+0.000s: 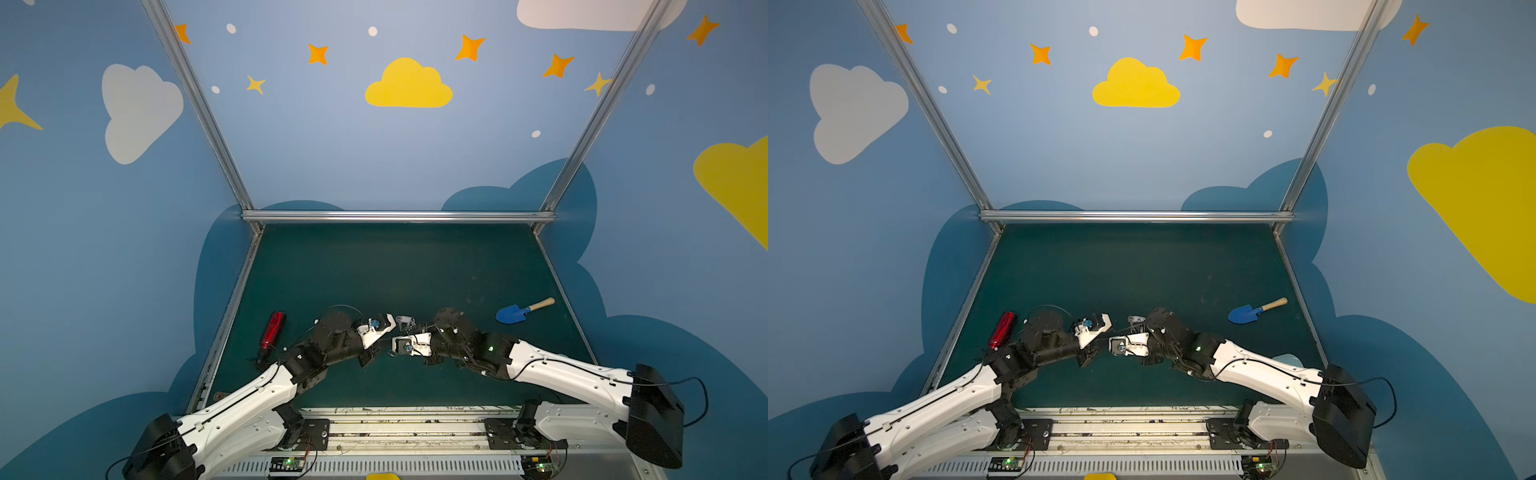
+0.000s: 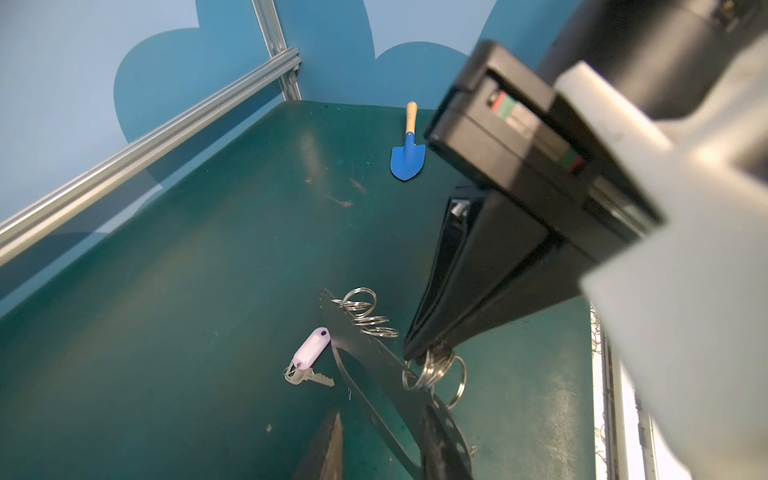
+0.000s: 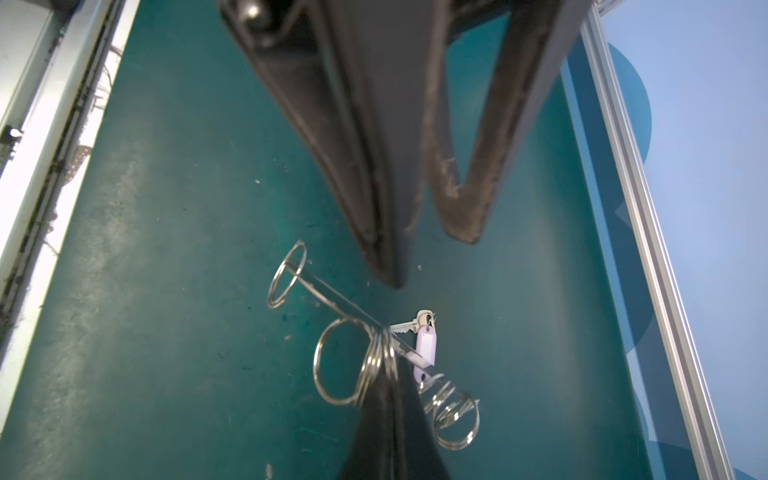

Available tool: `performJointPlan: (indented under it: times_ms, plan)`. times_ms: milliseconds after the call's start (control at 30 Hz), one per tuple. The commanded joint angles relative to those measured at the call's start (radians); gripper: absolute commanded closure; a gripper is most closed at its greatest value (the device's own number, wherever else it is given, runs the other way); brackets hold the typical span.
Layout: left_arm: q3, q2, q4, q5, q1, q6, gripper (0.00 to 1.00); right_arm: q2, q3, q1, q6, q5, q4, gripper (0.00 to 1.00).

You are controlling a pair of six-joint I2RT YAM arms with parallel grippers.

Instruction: Put the keys on the keyring

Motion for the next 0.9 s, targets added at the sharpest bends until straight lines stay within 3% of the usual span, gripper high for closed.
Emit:
performJointPlan:
  times_ms: [0,333,867]
  plan:
    - [0.03,0.009,0.022,-0.01,-0.01,0.055,0.67,-0.035,0.052,-0.032,0.041,-0.104,-0.066,1.0]
    - [0.036,0.028,0.11,-0.067,-0.014,0.046,0.68,-0.056,0.1,-0.169,0.14,-0.466,-0.149,1.0]
    - [0.062,0.034,0.086,0.063,-0.034,0.028,0.68,-0.007,0.159,-0.253,0.25,-0.652,-0.246,1.0]
